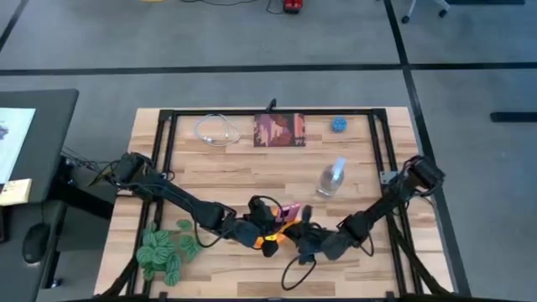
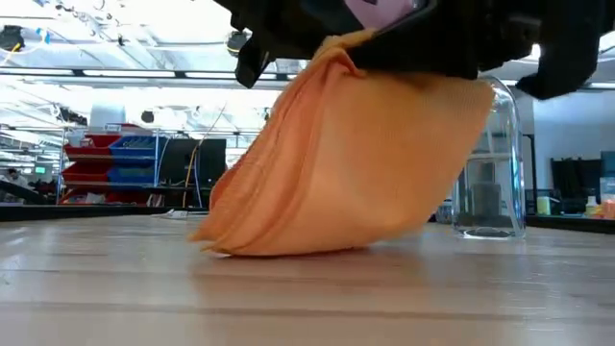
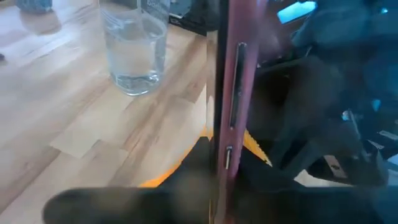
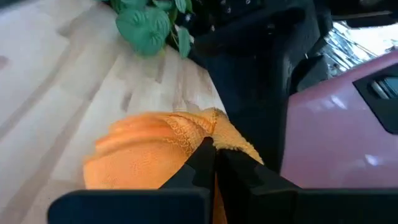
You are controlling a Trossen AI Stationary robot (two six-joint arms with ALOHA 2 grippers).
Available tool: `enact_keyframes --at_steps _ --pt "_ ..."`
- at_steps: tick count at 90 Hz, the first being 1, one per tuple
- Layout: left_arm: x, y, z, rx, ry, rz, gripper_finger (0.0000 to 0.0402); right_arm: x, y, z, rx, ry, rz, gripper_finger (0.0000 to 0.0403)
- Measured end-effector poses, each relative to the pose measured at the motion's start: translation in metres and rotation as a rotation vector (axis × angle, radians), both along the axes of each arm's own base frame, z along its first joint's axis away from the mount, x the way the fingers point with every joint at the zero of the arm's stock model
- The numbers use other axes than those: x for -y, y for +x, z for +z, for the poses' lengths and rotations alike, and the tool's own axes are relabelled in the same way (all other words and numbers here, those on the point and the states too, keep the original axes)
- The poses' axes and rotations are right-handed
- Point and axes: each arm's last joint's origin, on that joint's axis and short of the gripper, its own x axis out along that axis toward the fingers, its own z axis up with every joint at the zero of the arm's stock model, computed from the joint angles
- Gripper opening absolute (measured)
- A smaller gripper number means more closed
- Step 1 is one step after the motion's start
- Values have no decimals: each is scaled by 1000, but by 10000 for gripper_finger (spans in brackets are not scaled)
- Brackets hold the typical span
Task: Apply microfiber cloth
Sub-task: Wipe the pink cellphone using microfiber cloth
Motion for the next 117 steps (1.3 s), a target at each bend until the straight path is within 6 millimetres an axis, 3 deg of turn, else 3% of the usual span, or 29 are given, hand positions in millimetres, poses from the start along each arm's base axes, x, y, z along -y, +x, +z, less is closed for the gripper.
enact_keyframes --at_steps 22,41,57,78,100,117 --pt "2 -2 -2 -19 14 -1 2 -3 -11 -5 -35 -1 -89 0" --pt "4 -4 -3 -30 10 -25 2 0 -3 -1 -19 80 15 0" --pt "3 -3 -3 -29 15 -7 2 -2 -12 -1 -23 4 -86 0" --pt "4 -4 -3 -40 14 -21 2 -6 -24 25 25 -57 -118 0" --pt "4 -4 -4 -43 21 -13 2 3 -22 43 64 -48 -130 0" --pt "5 -6 -6 -68 28 -49 2 6 -8 34 35 31 48 0"
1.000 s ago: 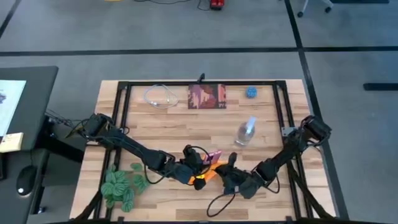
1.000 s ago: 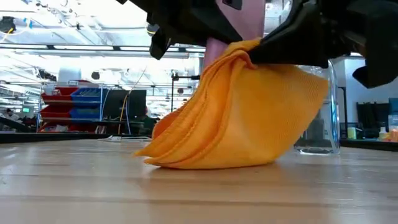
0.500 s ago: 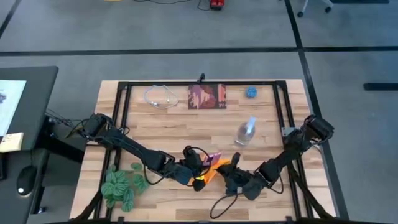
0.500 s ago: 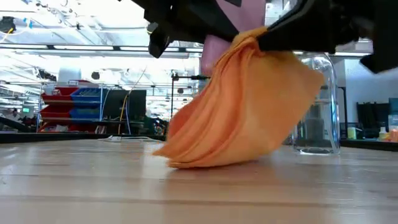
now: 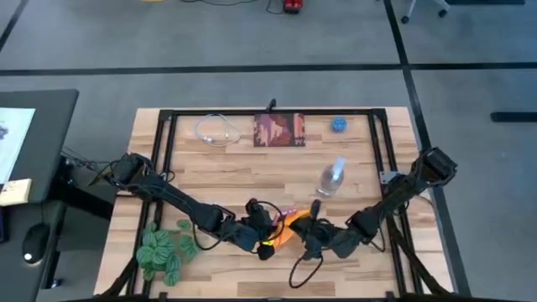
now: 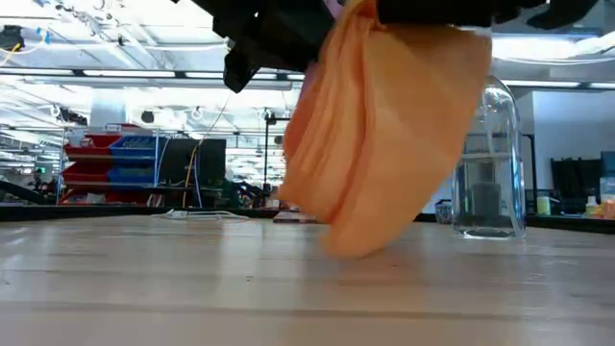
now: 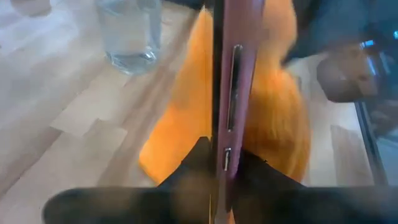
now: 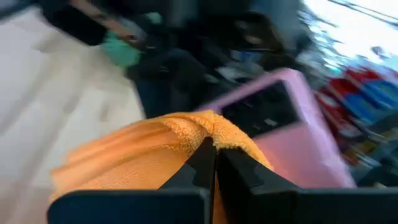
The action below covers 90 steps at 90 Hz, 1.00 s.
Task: Apply microfiber cloth
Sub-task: Wipe the pink cellphone using microfiber cloth
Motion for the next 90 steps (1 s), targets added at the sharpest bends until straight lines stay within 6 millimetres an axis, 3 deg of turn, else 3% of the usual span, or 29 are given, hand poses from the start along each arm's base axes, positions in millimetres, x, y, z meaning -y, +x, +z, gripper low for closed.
enact_keyframes --at_steps 10,33,44,66,90 --pt "-1 0 0 7 11 19 2 2 4 0 31 -26 -33 0" --pt "-1 1 1 7 2 18 2 -2 0 30 189 -158 -122 0" --pt "-1 0 -1 -6 8 16 2 -2 0 24 159 -132 -120 0" --pt "-1 0 -2 -11 20 18 2 -10 -13 -8 -27 -65 -109 0" --pt "-1 0 0 2 18 22 2 -19 -19 13 76 -189 -216 0"
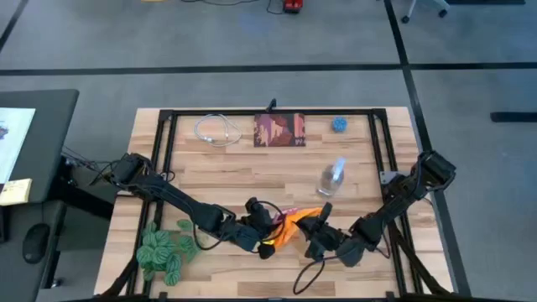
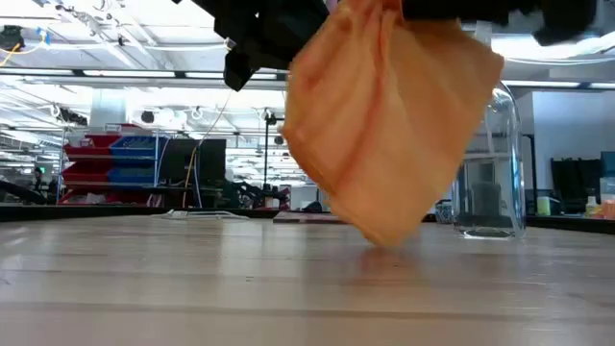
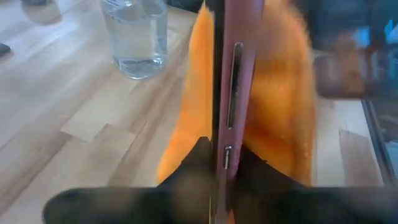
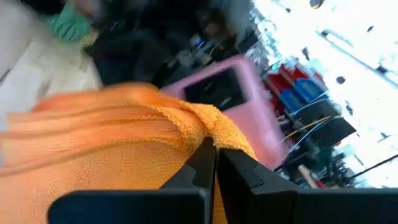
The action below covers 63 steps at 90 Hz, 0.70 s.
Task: Apply microfiber cloth
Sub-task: Wipe the pink cellphone using microfiber cloth
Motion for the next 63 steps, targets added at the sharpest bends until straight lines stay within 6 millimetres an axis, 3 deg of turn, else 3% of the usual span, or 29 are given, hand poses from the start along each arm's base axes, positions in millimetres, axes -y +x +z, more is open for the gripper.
enact_keyframes --at_steps 16,40,63 --pt "0 0 0 -2 -1 1 3 3 3 6 22 -8 -3 0" --pt "1 -2 -2 -19 10 -11 5 6 7 -10 -52 100 131 0" --pt "2 -5 -4 -62 70 -37 7 15 -4 28 87 175 50 0"
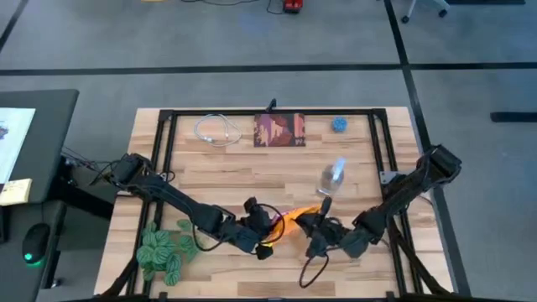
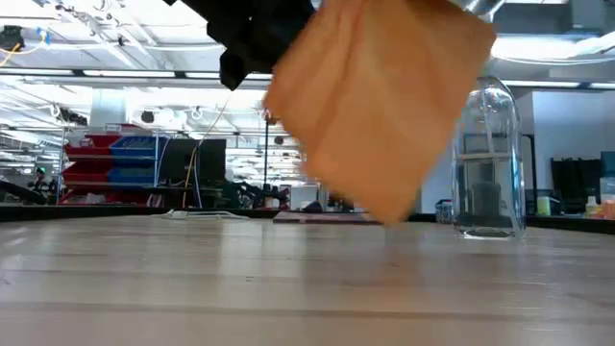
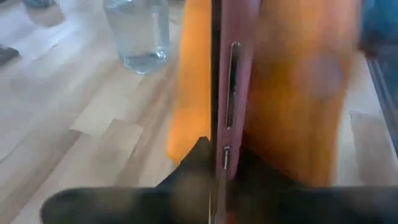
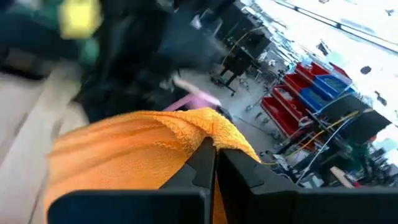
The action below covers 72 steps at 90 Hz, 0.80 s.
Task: Apply microfiber cloth
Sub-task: Wipe the pink cellphone using microfiber cloth
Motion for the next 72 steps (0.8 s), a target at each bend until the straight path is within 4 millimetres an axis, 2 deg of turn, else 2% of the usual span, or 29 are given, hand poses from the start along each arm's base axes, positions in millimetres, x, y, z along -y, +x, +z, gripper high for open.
enact_keyframes --at_steps 6,14,28,43,54,72 --pt "1 0 -1 -7 6 -11 7 2 -1 6 32 41 2 0" --pt "1 0 0 -3 7 -9 7 2 2 10 66 103 96 0" --pt "0 0 0 0 18 2 8 7 16 5 101 191 213 0" --pt "-1 0 0 -1 23 9 8 12 32 3 92 188 219 0" --pt "0 -1 -1 -7 25 8 8 11 29 1 47 160 191 0" --pt "4 -5 -2 -13 41 10 8 3 8 4 -31 114 87 0"
